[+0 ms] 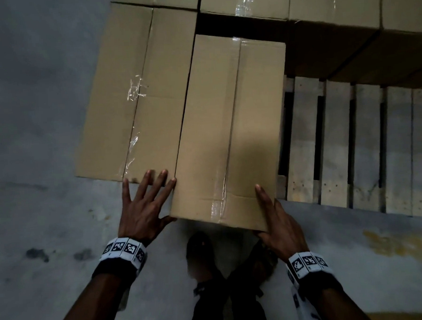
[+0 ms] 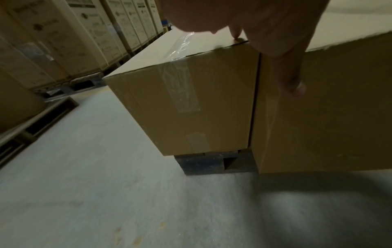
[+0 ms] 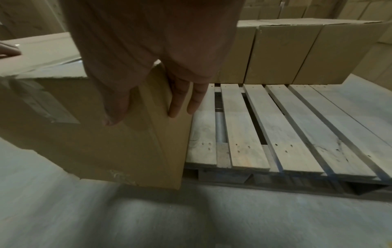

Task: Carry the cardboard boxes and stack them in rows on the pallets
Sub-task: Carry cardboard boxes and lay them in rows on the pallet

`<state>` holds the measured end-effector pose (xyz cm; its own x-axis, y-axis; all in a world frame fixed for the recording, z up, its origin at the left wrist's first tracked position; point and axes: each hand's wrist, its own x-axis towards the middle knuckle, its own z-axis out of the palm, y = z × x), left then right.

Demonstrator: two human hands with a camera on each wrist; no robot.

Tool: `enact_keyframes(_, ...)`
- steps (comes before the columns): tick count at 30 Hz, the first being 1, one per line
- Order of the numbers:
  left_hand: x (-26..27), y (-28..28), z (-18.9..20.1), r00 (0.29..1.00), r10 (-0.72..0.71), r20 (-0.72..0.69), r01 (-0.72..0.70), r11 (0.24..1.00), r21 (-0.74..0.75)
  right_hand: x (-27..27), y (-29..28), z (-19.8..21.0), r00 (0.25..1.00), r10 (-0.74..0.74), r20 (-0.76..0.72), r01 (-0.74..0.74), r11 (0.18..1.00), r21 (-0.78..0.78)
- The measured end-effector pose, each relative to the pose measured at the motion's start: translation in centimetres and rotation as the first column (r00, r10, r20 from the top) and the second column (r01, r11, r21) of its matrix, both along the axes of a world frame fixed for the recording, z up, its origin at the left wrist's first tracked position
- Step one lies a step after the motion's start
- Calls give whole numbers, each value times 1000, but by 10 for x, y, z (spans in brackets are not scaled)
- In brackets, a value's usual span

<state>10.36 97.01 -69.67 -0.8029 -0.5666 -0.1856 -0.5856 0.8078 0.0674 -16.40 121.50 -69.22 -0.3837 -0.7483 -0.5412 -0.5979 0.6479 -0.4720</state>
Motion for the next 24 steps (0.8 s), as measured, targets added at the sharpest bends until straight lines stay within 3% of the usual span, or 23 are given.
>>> enact_keyframes(24, -47, -47, -11, 989, -75, -130, 98, 979, 177, -44, -43, 5, 999, -38, -25, 38, 999, 0)
